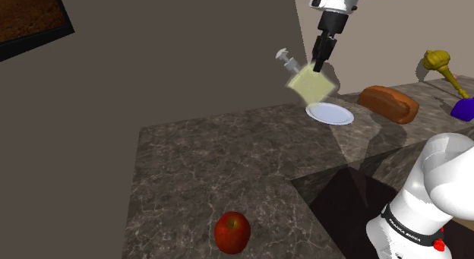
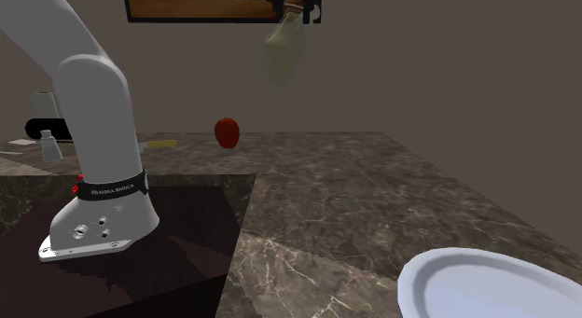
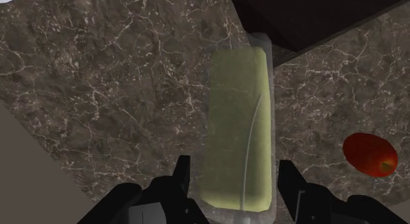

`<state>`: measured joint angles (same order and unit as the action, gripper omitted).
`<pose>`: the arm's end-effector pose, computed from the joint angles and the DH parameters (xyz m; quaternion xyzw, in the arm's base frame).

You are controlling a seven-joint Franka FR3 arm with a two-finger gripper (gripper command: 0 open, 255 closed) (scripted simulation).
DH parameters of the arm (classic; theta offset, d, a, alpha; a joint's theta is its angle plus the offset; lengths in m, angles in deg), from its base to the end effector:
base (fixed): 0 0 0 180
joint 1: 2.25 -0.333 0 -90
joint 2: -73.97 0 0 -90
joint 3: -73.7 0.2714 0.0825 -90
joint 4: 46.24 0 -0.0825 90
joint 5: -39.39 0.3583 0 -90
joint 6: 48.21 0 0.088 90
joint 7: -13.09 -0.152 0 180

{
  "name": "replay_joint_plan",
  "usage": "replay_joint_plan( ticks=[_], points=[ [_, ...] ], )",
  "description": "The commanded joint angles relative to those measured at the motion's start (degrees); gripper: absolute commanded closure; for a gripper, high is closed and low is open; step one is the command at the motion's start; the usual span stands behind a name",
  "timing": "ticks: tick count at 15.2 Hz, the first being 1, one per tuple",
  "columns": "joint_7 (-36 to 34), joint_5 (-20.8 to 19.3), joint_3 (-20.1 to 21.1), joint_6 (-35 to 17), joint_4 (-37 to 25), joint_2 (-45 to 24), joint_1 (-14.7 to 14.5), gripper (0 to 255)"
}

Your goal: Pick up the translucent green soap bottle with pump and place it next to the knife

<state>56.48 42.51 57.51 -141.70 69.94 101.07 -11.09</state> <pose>0.4058 -0.0598 0.5485 -0.9428 -0.3193 -0.0652 0.0700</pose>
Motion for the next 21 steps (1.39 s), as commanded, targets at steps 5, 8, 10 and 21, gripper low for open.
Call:
replay_joint_plan(
  ticks=[5, 8, 10, 21],
  points=[
    [-8.41, 1.59, 6.99, -0.73, 6.11, 6.29, -1.58, 255],
    [-12.54, 2.94, 10.49, -1.01, 8.1, 8.5, -2.62, 255],
    [-15.28, 3.98, 12.85, -1.21, 9.12, 9.66, -3.37, 255],
    [-30.36, 10.27, 26.16, -3.04, 10.22, 11.47, -7.75, 255]
  ],
)
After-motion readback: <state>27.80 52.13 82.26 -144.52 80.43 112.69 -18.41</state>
